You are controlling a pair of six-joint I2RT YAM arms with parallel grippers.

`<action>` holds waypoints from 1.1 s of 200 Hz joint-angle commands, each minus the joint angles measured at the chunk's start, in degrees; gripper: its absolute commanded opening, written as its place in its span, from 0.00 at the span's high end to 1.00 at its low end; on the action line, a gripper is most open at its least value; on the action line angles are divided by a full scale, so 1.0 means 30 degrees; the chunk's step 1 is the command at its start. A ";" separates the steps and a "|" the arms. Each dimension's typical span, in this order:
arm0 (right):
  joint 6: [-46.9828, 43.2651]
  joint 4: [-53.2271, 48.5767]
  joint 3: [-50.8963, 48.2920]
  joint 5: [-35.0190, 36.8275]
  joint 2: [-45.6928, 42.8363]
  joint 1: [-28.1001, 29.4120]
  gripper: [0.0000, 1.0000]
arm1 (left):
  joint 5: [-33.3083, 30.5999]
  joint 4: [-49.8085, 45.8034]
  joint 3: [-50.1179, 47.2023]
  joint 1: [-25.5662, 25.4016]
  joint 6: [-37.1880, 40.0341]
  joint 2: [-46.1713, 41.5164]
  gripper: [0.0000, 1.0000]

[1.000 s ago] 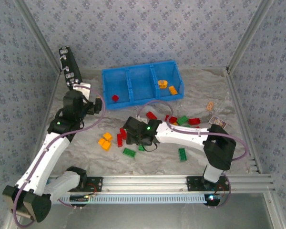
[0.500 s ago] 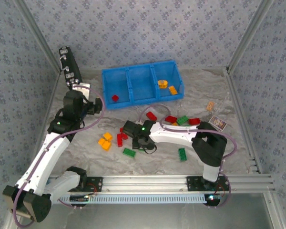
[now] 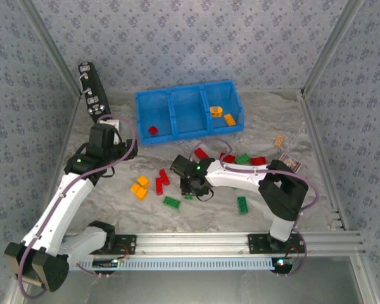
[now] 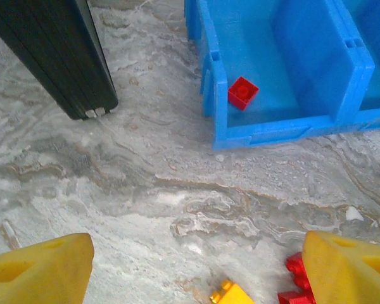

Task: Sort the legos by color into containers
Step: Pick up the lego from the bottom-center of the table.

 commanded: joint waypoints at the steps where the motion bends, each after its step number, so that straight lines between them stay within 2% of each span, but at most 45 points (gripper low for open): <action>1: -0.1171 -0.0286 -0.0837 -0.0202 0.0641 -0.0299 0.56 | 0.0406 -0.1434 0.0160 0.0082 -0.1188 -0.0637 0.15; 7: -0.1263 -0.0108 -0.0870 -0.0224 0.0634 -0.0310 0.53 | 0.0418 -0.1495 0.0188 0.0075 -0.1196 -0.0673 0.15; 25: -0.1457 0.0176 -0.0778 -0.0322 0.0571 -0.0285 0.51 | 0.0393 -0.1616 0.0385 0.0055 -0.1267 -0.0680 0.15; 100: -0.1967 0.0703 -0.0366 -0.1055 0.1729 -0.0329 0.50 | 0.0246 -0.1562 0.0628 0.0059 -0.0831 -0.0546 0.15; 122: -0.2066 0.0508 -0.0244 -0.0980 0.1805 -0.0355 0.56 | 0.0072 -0.1547 0.0584 0.0054 -0.0641 -0.0631 0.15; 141: -0.2263 0.0352 -0.0099 -0.0744 0.1663 -0.0413 0.66 | 0.0007 -0.1390 0.0456 0.0082 -0.0495 -0.0622 0.15; 164: -0.2967 -0.1222 0.0341 -0.0462 0.1169 -0.0612 0.73 | 0.0213 -0.1112 0.0327 0.0082 -0.0455 -0.0462 0.15; 197: -0.5603 -0.4496 0.3812 -0.0171 -0.0122 -0.1173 0.77 | 0.2129 -0.0405 0.0252 0.0082 0.0385 -0.0581 0.15; 220: -0.8178 -0.6298 0.7580 0.1086 0.0391 -0.2639 0.78 | 0.2620 -0.0800 0.0520 0.0086 0.0505 -0.0345 0.14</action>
